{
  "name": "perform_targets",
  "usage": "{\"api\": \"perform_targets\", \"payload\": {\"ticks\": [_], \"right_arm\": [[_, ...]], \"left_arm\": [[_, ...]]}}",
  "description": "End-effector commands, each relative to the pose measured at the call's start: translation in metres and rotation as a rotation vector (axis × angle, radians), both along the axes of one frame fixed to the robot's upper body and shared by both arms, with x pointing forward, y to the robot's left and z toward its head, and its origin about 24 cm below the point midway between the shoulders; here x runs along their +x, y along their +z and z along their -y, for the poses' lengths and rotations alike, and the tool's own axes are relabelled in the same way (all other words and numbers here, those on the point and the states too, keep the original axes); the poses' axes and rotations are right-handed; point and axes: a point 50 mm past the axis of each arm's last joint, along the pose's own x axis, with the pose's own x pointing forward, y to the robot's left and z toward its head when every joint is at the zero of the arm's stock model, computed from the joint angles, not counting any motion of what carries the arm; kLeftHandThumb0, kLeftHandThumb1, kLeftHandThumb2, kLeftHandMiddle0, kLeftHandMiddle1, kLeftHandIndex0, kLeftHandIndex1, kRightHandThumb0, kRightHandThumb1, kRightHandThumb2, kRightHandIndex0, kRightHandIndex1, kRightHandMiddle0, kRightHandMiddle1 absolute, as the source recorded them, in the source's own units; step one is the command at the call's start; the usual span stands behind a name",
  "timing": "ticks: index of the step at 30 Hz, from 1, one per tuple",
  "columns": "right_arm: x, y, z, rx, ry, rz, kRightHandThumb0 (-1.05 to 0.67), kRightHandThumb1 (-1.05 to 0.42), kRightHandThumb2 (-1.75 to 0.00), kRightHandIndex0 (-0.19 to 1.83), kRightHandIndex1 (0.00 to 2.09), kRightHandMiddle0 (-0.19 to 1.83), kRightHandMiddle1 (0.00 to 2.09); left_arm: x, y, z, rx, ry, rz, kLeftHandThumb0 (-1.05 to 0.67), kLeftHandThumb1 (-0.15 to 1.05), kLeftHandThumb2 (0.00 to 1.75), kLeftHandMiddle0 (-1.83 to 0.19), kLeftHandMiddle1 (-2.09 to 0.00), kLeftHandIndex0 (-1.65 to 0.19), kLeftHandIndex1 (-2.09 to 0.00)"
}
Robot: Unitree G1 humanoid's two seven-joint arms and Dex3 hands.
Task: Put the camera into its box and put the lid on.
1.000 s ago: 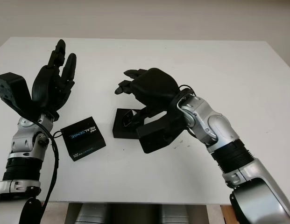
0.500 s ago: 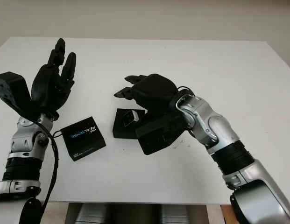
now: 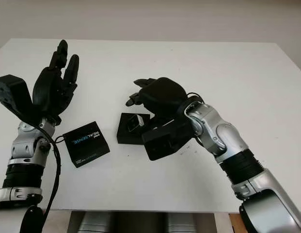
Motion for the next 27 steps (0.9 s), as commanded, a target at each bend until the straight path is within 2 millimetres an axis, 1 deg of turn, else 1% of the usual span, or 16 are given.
{"api": "perform_targets", "payload": {"ticks": [1,4,7,12,19,27], "right_arm": [[0.0,-0.005,-0.001,-0.006,0.001,-0.004,-0.71,-0.98,-0.06,0.32,0.06,0.41,0.8],[0.001,-0.007,-0.001,-0.006,0.008,0.001,-0.7,-0.98,-0.06,0.34,0.07,0.42,0.85],[0.002,-0.008,-0.001,-0.021,0.013,-0.002,-0.71,-0.99,-0.06,0.35,0.06,0.38,0.92],[0.002,-0.011,-0.001,-0.014,0.023,-0.01,-0.71,-0.98,-0.05,0.35,0.06,0.37,0.97],[0.001,-0.015,-0.002,-0.034,0.039,-0.029,-0.71,-0.99,-0.05,0.36,0.07,0.34,1.0],[-0.002,-0.014,-0.005,0.005,0.063,-0.027,-0.68,-0.98,-0.05,0.36,0.06,0.34,0.99]], "left_arm": [[-0.001,0.006,0.0,0.01,0.0,0.023,-0.61,1.05,0.42,0.17,-0.06,0.18,-0.06],[-0.001,0.006,0.0,0.006,0.001,0.026,-0.61,1.05,0.42,0.18,-0.05,0.18,-0.06],[-0.001,0.006,0.0,0.006,0.0,0.029,-0.6,1.05,0.42,0.18,-0.05,0.18,-0.05],[-0.001,0.006,0.0,0.011,0.0,0.026,-0.61,1.05,0.42,0.18,-0.05,0.18,-0.05],[-0.001,0.006,0.001,0.008,0.0,0.027,-0.61,1.05,0.43,0.18,-0.05,0.18,-0.05],[-0.001,0.005,0.001,0.007,0.003,0.029,-0.6,1.05,0.43,0.17,-0.06,0.18,-0.05]]}}
